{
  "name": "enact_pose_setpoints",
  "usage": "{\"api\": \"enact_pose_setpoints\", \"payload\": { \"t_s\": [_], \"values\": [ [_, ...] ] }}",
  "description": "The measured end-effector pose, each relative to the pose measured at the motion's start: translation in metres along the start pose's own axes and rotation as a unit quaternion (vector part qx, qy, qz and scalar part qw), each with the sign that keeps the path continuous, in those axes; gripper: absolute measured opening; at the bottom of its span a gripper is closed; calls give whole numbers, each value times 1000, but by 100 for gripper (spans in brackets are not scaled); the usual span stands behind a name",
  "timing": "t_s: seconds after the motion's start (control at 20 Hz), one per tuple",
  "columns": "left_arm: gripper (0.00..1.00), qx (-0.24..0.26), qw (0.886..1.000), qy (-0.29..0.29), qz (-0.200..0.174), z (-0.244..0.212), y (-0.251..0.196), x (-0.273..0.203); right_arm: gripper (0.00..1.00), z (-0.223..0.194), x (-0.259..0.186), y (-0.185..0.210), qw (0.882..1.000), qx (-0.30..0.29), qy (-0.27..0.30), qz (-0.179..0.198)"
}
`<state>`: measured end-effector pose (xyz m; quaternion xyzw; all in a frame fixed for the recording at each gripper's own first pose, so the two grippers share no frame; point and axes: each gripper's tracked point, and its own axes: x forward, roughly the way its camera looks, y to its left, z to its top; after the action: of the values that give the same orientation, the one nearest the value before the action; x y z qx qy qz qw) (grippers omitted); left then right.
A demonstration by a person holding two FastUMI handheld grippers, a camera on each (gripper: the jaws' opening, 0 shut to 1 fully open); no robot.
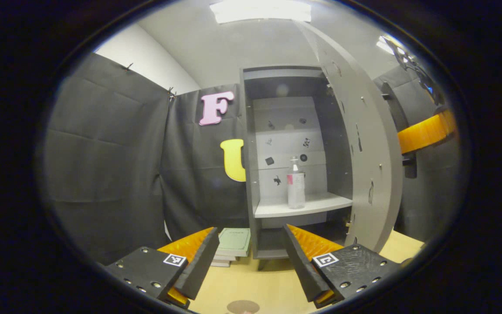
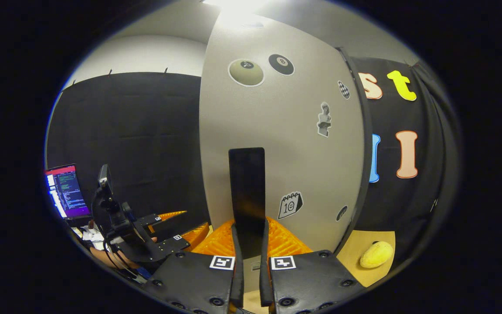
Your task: Open the cabinet door with the right hand, grasp the bottle in the cabinet with the left hand and place it on the coaster, then close the cabinet door with the right hand.
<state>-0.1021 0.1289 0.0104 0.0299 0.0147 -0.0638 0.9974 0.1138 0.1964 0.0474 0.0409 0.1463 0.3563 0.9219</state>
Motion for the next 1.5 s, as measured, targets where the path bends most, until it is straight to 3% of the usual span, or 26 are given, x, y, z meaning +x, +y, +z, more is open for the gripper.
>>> {"api": "enact_pose_setpoints", "payload": {
  "t_s": [0.45, 0.85, 1.2, 1.25, 1.4, 1.45, 1.5],
  "values": [
    [87, -3, 1000, -1, -30, 5, -65, 14, 16, 1, -18, -22, 999, 3, -11, -36],
    [87, 0, 999, -3, -34, 12, -108, 8, 15, 1, -25, -48, 996, 1, -24, -85],
    [87, 13, 1000, -16, -7, 26, -115, -6, 15, 5, -25, -54, 997, -10, -35, -67],
    [87, 15, 1000, -19, -2, 29, -113, -7, 24, 5, -28, -55, 997, -11, -39, -65],
    [87, 4, 1000, -25, -7, 42, -113, -4, 25, 4, -52, -59, 996, 6, -62, -60],
    [91, -5, 1000, -25, -13, 46, -111, -1, 29, 3, -68, -62, 996, 9, -66, -63],
    [87, -12, 999, -25, -18, 52, -111, 4, 32, 1, -78, -69, 995, 7, -69, -78]
  ]
}}
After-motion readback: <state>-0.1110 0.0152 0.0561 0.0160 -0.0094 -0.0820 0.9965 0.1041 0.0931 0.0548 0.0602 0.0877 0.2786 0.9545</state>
